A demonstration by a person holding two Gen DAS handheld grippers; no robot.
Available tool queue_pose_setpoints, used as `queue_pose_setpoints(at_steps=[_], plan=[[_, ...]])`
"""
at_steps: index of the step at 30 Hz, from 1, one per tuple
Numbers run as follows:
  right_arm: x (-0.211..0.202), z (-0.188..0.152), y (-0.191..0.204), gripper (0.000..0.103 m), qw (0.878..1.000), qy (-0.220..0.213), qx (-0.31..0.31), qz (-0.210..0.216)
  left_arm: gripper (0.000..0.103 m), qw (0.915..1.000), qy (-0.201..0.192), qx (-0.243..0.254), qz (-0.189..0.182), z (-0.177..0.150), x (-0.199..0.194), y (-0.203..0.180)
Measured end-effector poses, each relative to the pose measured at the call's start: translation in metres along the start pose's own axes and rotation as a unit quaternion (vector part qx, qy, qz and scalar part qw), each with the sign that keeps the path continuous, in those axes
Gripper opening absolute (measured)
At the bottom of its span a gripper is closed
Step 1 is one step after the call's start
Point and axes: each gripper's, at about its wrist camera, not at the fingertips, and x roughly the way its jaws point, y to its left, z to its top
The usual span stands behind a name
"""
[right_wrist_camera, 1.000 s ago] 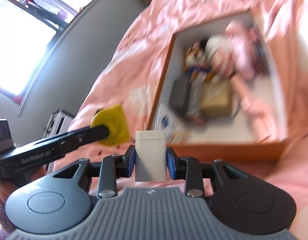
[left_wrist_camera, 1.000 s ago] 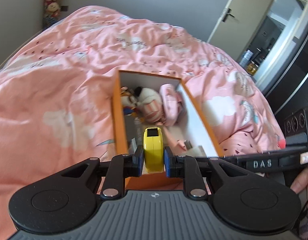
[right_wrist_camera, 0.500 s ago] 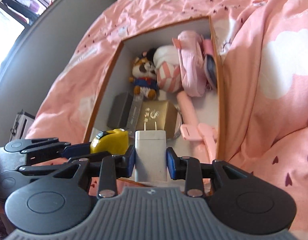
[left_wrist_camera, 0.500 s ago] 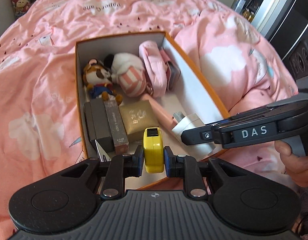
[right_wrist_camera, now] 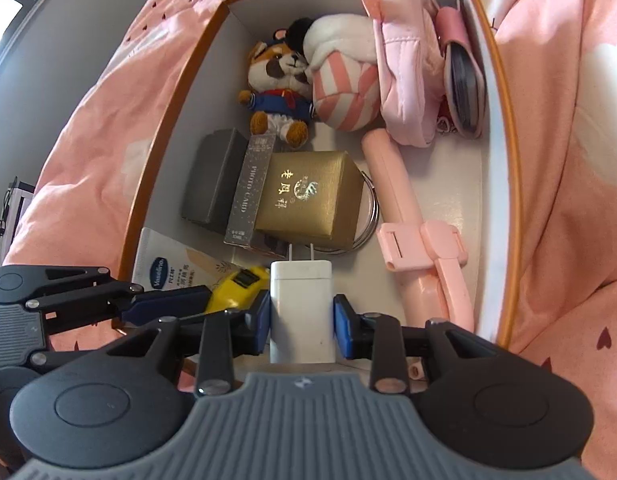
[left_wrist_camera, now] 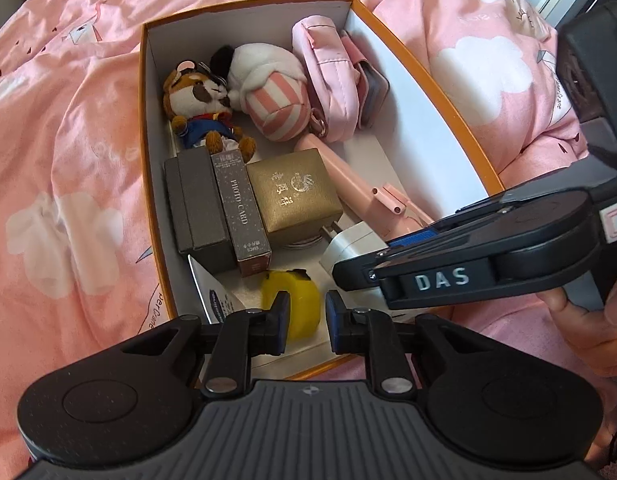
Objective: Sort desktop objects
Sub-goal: 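Lower the tape measure into the shoebox and open the left tool, then lower the white charger into the shoebox and open the right tool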
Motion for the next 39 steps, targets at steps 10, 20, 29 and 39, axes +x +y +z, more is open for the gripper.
queue_pose_setpoints(at_steps=[10, 20, 29, 39], plan=[[0.015, 0.007, 0.004, 0.035, 0.999, 0.018, -0.004, -0.031, 0.022, 0.9989, -0.042, -0.002, -0.019, -0.008, -0.025, 0.007], [0.026, 0.01, 0.014, 0.035, 0.999, 0.042, -0.006, -0.024, 0.022, 0.9904, -0.123, -0.063, -0.003, -0.018, -0.068, 0.044], [0.036, 0.014, 0.028, 0.04, 0.997, 0.061, -0.028, -0.024, 0.022, 0.9893, -0.115, -0.09, 0.004, -0.028, -0.066, 0.061], [0.039, 0.023, 0.013, 0.059, 0.996, 0.089, 0.008, -0.014, 0.022, 0.9858, -0.119, -0.116, -0.024, -0.034, -0.063, 0.074]])
